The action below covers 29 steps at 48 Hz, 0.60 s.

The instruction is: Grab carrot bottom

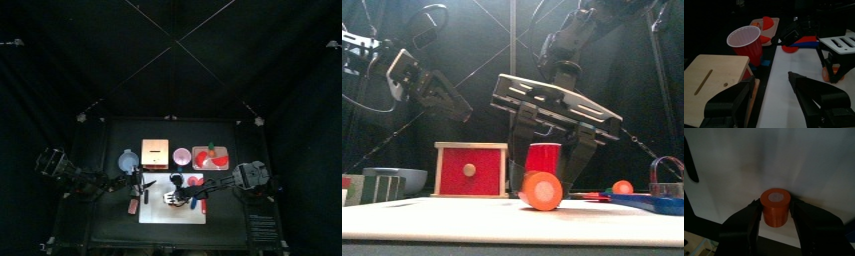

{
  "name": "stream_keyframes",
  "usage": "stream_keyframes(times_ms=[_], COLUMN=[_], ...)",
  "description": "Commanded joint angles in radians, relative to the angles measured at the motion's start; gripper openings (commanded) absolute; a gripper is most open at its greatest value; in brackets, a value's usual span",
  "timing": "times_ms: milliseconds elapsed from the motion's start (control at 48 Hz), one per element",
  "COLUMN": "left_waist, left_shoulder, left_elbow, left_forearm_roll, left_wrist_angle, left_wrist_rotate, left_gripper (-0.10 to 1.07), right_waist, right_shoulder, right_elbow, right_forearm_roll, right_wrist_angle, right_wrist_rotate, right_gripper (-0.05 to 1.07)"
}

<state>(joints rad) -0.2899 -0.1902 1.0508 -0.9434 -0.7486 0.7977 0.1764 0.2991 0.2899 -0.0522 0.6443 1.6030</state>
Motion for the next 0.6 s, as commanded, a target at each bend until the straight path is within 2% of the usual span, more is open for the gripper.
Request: stream_keyframes(times_ms=[0, 125, 271, 458, 583], left_waist=[-0.003, -0.003, -0.003, 0.005, 0.032], left_shoulder=[-0.003, -0.003, -0.002, -0.006, -0.025], left_elbow=[-0.023, -0.025, -0.052, -0.087, -0.098], left_forearm_roll=[0.005, 0.005, 0.021, 0.092, 0.095], left_wrist_angle=[-0.003, -0.003, -0.003, -0.003, -0.003], left_wrist_rotate=[0.002, 0.002, 0.006, 0.006, 0.003], left_gripper=[0.91, 0.91, 0.91, 0.91, 0.91], right_waist=[-0.003, -0.035, -0.146, -0.376, -0.500], right_shoulder=[-0.097, -0.245, -0.443, -0.592, -0.603], right_elbow=[0.002, 0.115, 0.336, 0.563, 0.650], right_forearm_roll=[-0.041, -0.107, -0.202, -0.351, -0.396], right_wrist_angle=[0.043, 0.147, 0.155, 0.060, -0.040], right_wrist_rotate=[-0.002, -0.012, -0.014, -0.015, -0.055], right_gripper=[0.71, 0.71, 0.71, 0.71, 0.71])
